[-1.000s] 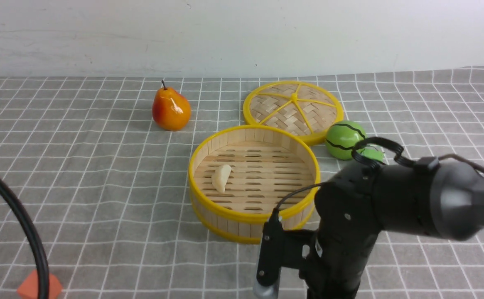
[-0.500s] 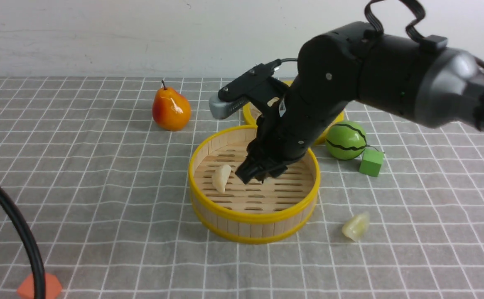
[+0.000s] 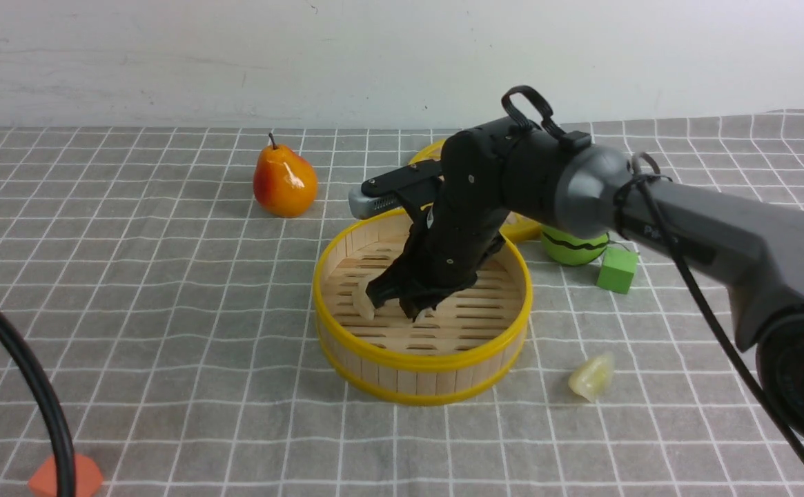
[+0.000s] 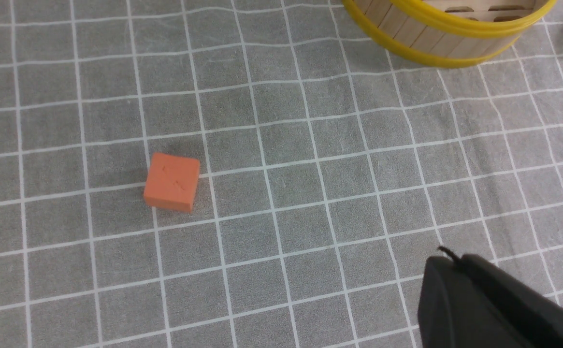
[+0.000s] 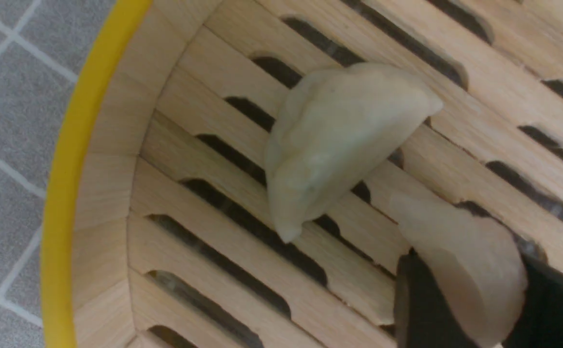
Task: Put the dumplings into the steamer on the table with the grey tablecloth.
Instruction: 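Place the dumpling in the bamboo steamer basket with the right gripper, then reach for and grasp a dumpling lying on the table beside the steamer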
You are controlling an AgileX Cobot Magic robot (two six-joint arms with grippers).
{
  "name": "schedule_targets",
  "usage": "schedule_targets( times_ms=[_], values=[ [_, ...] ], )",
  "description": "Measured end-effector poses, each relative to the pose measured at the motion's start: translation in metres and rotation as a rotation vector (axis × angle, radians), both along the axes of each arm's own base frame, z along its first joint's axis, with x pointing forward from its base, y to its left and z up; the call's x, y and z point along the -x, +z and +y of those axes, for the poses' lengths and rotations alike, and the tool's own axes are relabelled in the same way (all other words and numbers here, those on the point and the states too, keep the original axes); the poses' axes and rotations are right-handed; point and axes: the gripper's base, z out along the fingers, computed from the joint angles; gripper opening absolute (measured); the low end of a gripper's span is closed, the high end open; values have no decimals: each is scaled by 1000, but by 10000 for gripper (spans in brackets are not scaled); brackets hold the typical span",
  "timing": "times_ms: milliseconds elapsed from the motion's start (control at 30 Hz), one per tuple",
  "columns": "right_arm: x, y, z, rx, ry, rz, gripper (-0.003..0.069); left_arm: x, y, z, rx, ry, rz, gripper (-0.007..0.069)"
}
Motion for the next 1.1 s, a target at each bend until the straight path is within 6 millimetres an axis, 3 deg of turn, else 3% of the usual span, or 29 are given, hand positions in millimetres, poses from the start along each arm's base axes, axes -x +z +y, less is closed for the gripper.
schedule_targets(
  times_ms=[133, 233, 300, 333, 500, 633, 767, 800, 900, 967, 1100],
  values=[
    [2, 2, -1, 17, 3, 33, 390, 0, 0, 0, -13, -15, -6, -14],
    [7, 17, -3, 41, 12, 81, 492, 0, 0, 0, -24, -29, -9, -14],
    [12, 37, -6, 51, 30, 92, 536, 0, 0, -1, -21, -36, -7, -14],
    [18, 57, -9, 60, 55, 96, 558, 1, 0, -1, -19, -39, -5, -14],
    [39, 124, -22, 36, 146, -26, 573, 1, 0, -2, -10, -44, 0, -11],
    [65, 152, -43, 33, 146, -47, 564, 1, 0, -2, -10, -44, 0, -7],
    [84, 147, -69, 61, 112, 11, 550, 1, 0, -2, -10, -44, 0, -4],
    [95, 135, -88, 87, 85, 68, 540, 1, 0, -2, -9, -46, 0, -3],
    [109, 116, -109, 123, 51, 148, 530, 1, 0, -2, -5, -48, 2, -1],
    [122, 89, -129, 130, -24, 208, 521, 2, 0, -3, 2, -51, 6, 1],
    [120, 55, -149, 60, -231, 191, 519, 2, 0, -4, 13, -58, 13, 4]
  ],
)
